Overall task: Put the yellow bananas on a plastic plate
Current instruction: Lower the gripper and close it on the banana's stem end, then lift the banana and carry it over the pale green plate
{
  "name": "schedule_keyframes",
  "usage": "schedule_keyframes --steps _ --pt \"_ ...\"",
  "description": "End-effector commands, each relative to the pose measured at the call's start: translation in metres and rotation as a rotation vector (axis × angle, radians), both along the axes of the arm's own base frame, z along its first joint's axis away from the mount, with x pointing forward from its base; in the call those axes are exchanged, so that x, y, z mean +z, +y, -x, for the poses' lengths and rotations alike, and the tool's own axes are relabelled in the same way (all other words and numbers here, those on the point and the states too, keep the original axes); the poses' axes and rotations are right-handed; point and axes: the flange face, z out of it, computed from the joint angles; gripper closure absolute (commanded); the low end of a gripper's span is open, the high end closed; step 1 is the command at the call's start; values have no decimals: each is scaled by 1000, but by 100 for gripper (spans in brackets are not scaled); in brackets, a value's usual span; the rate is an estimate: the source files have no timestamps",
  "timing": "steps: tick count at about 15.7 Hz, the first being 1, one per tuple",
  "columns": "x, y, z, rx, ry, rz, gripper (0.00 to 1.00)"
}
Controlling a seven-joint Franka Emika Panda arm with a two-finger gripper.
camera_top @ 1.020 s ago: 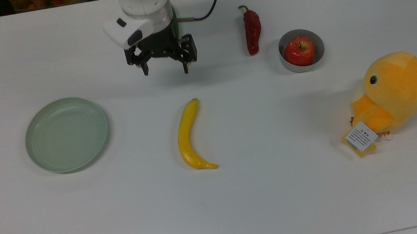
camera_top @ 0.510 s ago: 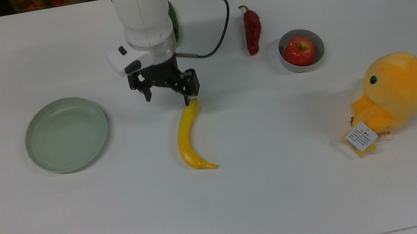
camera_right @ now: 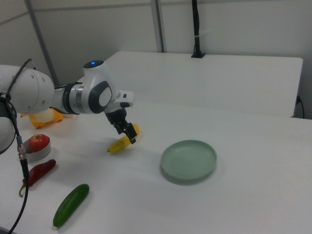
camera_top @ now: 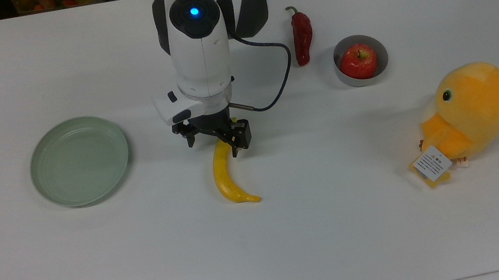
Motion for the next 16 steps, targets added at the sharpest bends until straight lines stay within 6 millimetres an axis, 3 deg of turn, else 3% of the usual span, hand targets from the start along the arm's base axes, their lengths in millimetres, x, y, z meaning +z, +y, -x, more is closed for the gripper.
schedule_keyframes --steps 1,3,5,7,8,16 --pt "-9 7 -6 -22 -18 17 0" --pt "-16 8 -6 -21 -13 29 4" --pt "-21 8 -6 -12 -10 43 28" --pt "-21 8 -6 -14 -11 42 82" --pt "-20 7 -6 -13 -16 41 100" --pt "-10 8 -9 -8 -53 34 100"
